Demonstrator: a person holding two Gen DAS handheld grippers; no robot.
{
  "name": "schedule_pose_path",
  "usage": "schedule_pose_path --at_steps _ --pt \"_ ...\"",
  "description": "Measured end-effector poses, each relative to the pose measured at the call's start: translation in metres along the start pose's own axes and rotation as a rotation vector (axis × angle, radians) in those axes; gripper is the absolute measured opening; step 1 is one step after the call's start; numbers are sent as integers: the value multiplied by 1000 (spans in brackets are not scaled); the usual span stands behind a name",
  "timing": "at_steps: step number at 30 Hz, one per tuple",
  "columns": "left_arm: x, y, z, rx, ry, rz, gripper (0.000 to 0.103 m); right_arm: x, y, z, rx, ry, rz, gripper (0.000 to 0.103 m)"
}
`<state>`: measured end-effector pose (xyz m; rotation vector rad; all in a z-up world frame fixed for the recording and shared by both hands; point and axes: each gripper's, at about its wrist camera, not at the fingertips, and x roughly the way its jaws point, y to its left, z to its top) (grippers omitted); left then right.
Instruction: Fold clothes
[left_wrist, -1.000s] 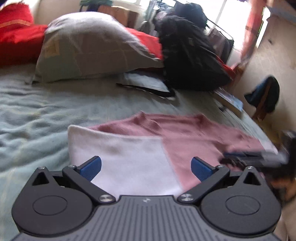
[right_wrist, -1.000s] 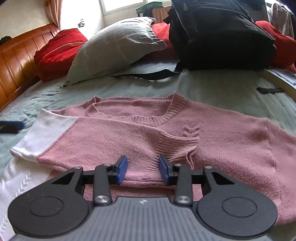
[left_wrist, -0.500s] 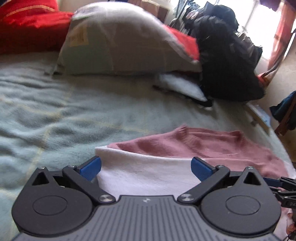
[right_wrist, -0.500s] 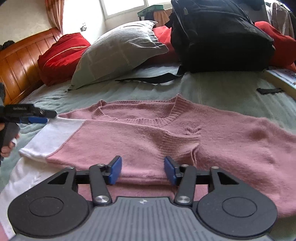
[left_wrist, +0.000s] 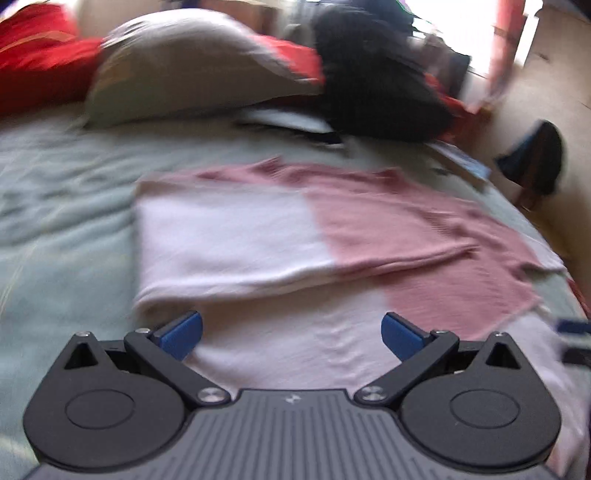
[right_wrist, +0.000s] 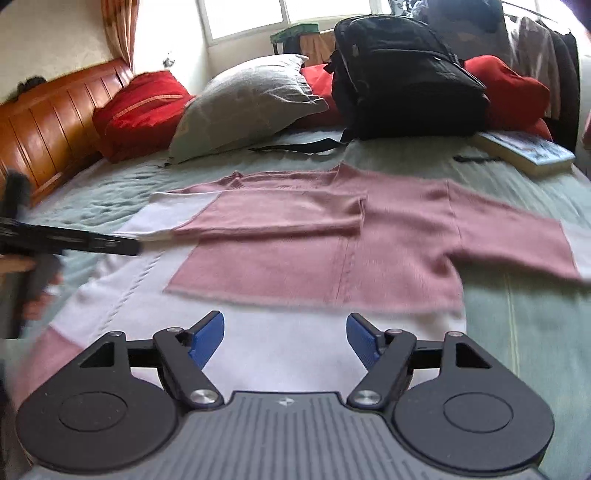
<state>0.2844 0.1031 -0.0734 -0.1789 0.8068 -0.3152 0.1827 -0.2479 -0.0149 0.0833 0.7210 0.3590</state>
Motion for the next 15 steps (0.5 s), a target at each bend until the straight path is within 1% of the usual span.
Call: schedule_pose_path --at_steps 1,3,5,9,11,12,15 --pt "-1 5 -5 -26 -1 3 102 -6 2 -7 3 -3 2 85" --pt "-7 10 -13 -42 11 20 102 -13 3 -16 -3 -3 -7 88" --pt "-21 10 -17 -47 10 29 102 -18 4 -23 -8 -2 -19 88" --pt "-62 -2 -18 -45 -34 16 102 -25 2 -29 17 -17 -12 89" --pt "-73 -15 -21 -20 -42 -29 102 -27 3 -31 24 -22 -3 91" --pt "-75 -23 -23 -2 -37 -45 102 -26 4 -33 17 -15 -13 92" --pt "-70 -51 -37 79 18 -65 102 -16 11 -43 -34 26 -79 92"
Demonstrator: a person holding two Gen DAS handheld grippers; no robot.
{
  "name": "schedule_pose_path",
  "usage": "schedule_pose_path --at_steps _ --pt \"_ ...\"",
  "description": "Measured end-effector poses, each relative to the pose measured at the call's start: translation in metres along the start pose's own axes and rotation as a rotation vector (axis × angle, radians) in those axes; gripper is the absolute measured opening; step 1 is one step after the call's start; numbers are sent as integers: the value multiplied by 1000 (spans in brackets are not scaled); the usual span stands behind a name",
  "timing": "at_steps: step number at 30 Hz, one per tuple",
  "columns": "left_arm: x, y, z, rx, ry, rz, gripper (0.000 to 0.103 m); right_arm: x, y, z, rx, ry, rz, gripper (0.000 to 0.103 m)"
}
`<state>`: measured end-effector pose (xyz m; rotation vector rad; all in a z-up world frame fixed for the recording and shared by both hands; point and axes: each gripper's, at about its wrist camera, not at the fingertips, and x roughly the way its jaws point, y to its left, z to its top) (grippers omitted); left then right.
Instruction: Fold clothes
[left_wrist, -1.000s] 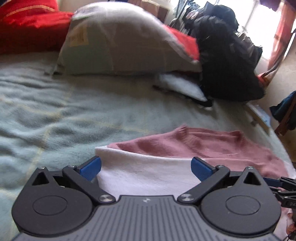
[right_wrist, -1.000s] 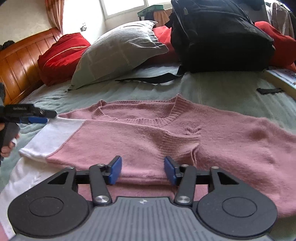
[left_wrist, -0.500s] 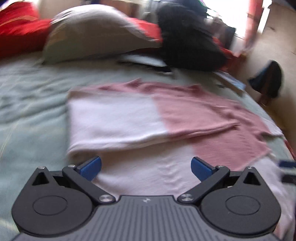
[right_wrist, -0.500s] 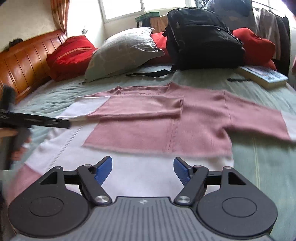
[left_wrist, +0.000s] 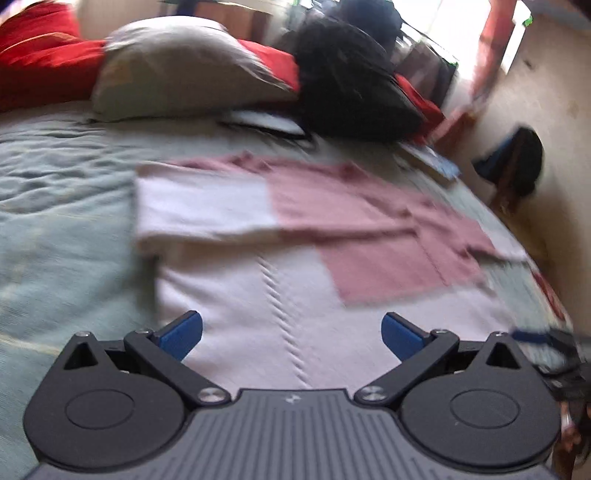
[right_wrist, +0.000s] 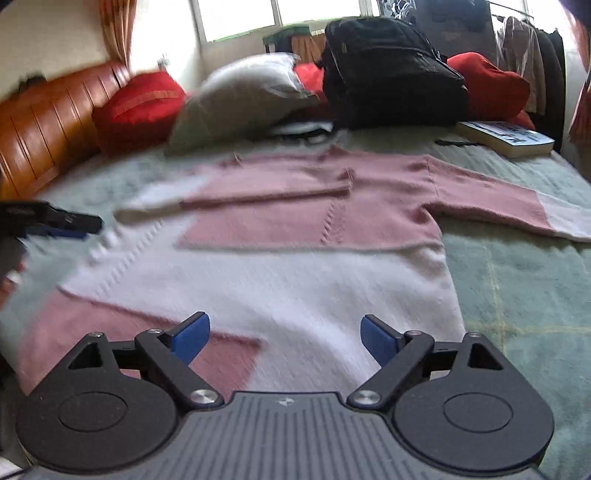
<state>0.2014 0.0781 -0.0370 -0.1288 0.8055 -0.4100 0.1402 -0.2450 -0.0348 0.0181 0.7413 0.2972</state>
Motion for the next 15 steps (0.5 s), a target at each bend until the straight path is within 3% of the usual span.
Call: schedule_pose_path --at_steps 2,4,6,12,15 --pt "5 -13 -13 55 30 21 102 8 2 -8 -28 29 -43 93" --pt "11 -23 -28 102 64 51 102 16 1 -16 -52 54 -76 102" --pt "12 -28 -44 129 84 87 102 18 1 -23 -67 41 -80 103" --pt "-28 -57 -77 201 72 192 102 15 -3 -37 -62 -22 -64 103" --pt "-44 -71 -90 193 27 164 102 14 -3 -42 -67 -57 -64 103"
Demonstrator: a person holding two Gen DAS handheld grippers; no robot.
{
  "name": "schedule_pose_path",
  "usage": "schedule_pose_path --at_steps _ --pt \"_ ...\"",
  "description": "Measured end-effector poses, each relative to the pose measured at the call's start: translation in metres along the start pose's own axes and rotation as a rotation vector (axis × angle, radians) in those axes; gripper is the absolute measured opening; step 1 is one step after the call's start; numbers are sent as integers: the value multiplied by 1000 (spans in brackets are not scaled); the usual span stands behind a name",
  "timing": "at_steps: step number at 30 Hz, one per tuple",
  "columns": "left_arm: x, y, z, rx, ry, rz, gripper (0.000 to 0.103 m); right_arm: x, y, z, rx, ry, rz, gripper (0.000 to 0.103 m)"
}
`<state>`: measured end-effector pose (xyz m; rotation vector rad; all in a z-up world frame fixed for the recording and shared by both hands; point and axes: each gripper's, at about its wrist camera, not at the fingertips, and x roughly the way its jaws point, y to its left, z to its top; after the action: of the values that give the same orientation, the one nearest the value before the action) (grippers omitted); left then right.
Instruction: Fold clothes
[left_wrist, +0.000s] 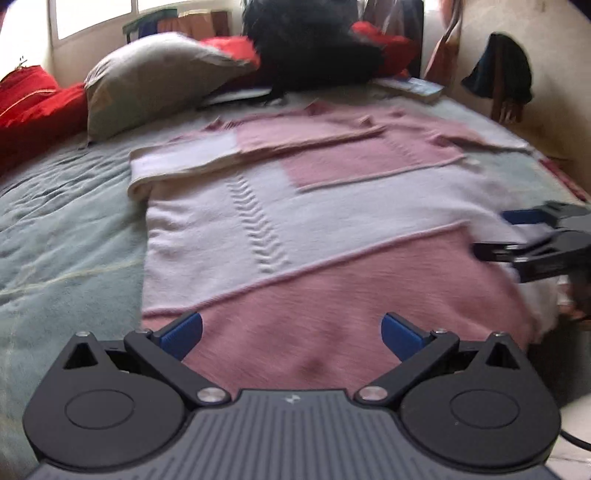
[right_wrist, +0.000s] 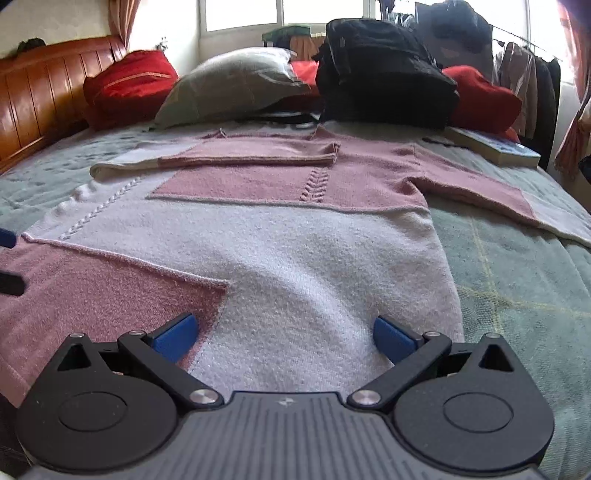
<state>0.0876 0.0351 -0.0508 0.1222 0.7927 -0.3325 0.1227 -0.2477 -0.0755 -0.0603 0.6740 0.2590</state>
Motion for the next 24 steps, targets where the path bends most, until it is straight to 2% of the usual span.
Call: schedule_pose_path --at_steps 2,4,6,8,12,15,18,20,24 --pt "4 -4 -10 -38 18 -1 102 0 0 -1 -1 -14 -3 103" --pt "10 -8 -22 -54 32 34 102 -2 1 -5 -22 -40 -2 103" --pt "2 -16 -30 -10 0 61 102 -4 1 -9 -40 -64 0 103" --pt "-6 -21 -29 9 22 73 102 -8 0 -12 -40 -72 6 103" --pt "-17 -29 -23 13 -2 18 102 -10 -1 -15 -31 -84 6 103" --pt "-4 -29 -25 -35 75 -9 102 -11 2 -16 -29 -86 -11 103" --pt "-6 -30 -26 -35 108 57 102 -15 2 -17 -35 -83 -13 103" --pt "-16 -28 -21 -51 93 74 102 -21 0 -15 -31 -75 0 103" --pt "-41 -14 -6 -99 -1 129 102 -32 9 -2 -56 -77 68 103"
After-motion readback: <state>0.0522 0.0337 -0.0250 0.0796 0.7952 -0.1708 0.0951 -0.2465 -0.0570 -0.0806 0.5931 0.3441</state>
